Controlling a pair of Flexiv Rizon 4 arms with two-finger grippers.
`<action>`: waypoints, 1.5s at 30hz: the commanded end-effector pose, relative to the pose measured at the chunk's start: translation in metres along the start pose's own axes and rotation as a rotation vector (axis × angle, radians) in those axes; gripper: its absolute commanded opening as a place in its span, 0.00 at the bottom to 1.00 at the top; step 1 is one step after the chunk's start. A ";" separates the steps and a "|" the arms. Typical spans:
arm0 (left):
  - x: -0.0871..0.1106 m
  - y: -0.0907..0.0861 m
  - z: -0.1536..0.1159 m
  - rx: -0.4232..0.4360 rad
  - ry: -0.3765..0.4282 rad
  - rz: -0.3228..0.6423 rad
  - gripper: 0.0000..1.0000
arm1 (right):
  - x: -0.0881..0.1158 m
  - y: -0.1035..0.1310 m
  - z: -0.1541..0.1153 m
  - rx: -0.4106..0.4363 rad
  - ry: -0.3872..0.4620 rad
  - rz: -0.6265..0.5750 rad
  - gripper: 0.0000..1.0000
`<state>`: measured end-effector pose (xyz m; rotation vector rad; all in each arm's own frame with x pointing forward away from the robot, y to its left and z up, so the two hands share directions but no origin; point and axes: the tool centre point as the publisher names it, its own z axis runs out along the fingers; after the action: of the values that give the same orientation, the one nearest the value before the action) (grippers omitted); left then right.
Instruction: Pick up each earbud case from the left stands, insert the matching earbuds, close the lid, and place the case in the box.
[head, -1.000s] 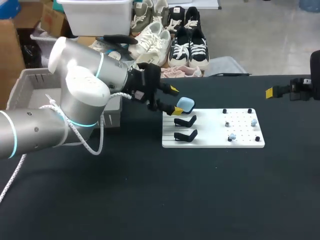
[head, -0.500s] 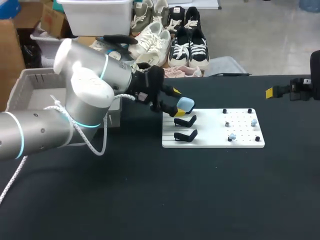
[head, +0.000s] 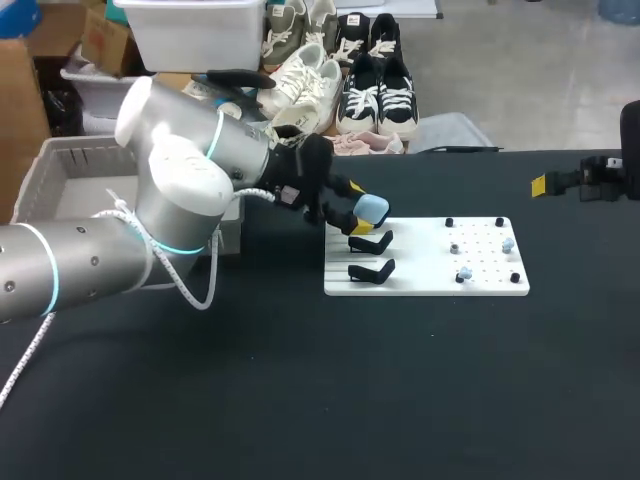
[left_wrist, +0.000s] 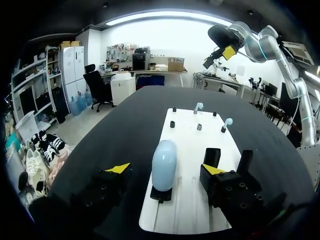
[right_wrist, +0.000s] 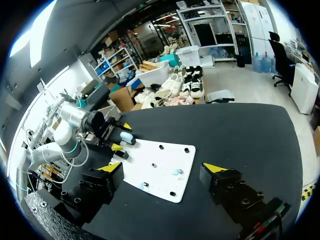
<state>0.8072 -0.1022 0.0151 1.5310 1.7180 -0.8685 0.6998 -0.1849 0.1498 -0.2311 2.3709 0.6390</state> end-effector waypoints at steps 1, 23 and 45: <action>0.001 0.006 0.002 0.007 0.004 -0.011 0.87 | 0.000 -0.001 0.000 -0.005 0.002 -0.001 1.00; 0.001 0.010 0.001 0.006 -0.003 -0.021 0.59 | 0.000 -0.001 0.000 -0.005 0.002 -0.001 1.00; 0.001 0.006 0.004 0.019 0.011 -0.009 0.48 | 0.000 -0.001 0.000 -0.005 0.002 -0.001 1.00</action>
<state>0.8095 -0.1036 0.0116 1.5353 1.7280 -0.8796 0.6998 -0.1849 0.1498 -0.2311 2.3709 0.6390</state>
